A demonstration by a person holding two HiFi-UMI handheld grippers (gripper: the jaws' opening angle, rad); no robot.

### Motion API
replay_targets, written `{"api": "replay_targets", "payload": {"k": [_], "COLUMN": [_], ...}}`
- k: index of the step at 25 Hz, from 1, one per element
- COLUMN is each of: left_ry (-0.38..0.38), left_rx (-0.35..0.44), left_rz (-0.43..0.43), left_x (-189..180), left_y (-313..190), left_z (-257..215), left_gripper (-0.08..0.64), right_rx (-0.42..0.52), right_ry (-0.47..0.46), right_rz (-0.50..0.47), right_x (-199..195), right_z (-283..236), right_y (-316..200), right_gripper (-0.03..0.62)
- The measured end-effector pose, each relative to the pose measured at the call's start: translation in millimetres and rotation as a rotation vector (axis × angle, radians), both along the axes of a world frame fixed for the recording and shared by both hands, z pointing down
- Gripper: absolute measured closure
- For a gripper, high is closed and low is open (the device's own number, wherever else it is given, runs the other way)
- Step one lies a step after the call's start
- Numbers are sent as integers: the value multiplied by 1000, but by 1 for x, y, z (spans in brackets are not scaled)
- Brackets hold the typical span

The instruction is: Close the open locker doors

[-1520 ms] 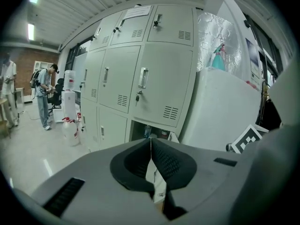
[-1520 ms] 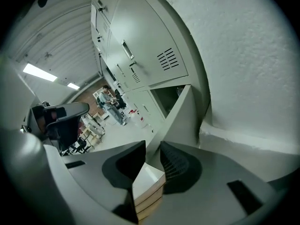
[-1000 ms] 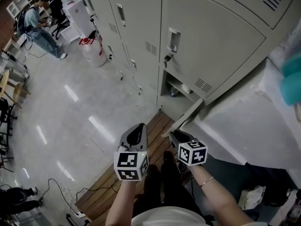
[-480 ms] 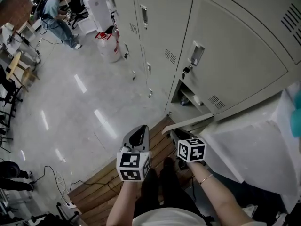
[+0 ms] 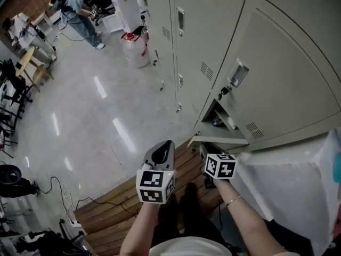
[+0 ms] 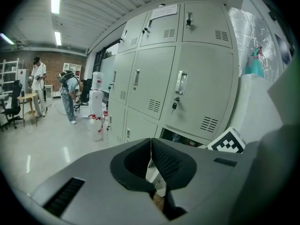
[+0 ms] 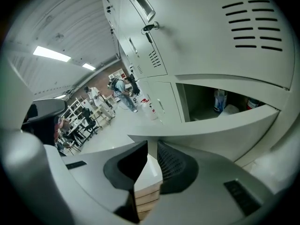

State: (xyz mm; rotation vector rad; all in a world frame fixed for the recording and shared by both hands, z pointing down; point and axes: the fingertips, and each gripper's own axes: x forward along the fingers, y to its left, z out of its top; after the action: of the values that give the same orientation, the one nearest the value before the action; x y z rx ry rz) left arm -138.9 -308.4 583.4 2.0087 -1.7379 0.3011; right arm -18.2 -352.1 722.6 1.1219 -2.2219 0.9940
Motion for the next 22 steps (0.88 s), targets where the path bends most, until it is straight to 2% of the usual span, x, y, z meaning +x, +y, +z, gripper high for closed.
{"api": "replay_targets", "payload": {"k": [11, 22], "left_ry": [12, 20], "left_rx": [-21, -37], "left_rz": [-15, -9], "left_x": [0, 5], "left_y": [-31, -51], "left_z": [12, 20], "left_gripper": [538, 538], "right_rx": [-16, 30], "right_ry": [15, 74], "right_rz": [25, 55], "right_x": [6, 20], "right_z": [13, 17], "right_y": [-50, -100], "right_gripper": [557, 566]}}
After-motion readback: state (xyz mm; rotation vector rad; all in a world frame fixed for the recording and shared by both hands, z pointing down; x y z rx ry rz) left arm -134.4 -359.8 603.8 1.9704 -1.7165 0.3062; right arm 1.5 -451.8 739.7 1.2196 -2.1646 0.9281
